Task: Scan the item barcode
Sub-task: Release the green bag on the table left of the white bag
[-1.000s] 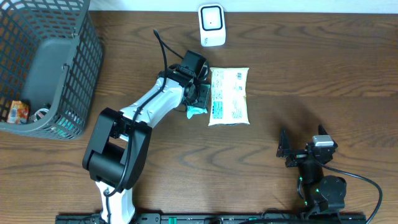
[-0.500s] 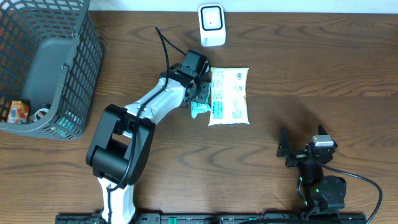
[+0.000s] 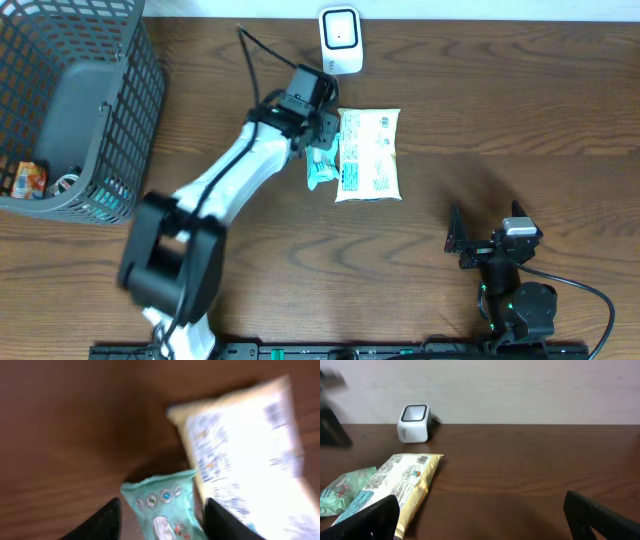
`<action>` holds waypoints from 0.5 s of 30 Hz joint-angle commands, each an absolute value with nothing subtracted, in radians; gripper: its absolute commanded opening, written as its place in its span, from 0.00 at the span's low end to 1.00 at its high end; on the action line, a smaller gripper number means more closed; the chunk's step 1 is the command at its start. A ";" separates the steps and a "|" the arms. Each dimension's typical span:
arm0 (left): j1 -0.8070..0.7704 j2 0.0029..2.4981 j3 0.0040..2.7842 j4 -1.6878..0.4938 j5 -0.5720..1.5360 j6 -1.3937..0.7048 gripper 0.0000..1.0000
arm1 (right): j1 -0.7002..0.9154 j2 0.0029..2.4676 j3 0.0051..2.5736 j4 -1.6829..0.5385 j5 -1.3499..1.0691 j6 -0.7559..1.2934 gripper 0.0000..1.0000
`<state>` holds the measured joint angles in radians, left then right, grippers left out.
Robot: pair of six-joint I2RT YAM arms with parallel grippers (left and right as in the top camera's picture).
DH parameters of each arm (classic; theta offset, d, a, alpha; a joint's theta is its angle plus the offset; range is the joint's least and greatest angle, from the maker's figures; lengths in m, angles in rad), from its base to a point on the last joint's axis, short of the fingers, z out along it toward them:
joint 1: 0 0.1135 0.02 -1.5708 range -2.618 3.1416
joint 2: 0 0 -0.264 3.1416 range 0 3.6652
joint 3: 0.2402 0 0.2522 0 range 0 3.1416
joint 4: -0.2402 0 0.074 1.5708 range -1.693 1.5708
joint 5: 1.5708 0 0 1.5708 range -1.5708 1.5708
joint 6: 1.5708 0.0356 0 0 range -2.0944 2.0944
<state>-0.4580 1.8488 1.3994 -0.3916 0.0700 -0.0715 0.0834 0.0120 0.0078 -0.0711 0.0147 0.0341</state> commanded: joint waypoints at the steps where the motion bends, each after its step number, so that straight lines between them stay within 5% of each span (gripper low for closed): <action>1: -0.442 1.686 1.427 -0.380 0.007 -0.072 0.69 | 0.080 0.006 0.006 -0.075 0.016 0.044 0.99; 8: -0.324 1.445 1.427 -0.270 -0.337 -0.072 0.71 | 0.080 0.006 0.006 -0.075 0.016 0.044 0.99; 15: -0.006 1.333 1.447 -0.225 -0.383 -0.072 0.71 | 0.080 0.006 0.006 -0.075 0.016 0.044 0.99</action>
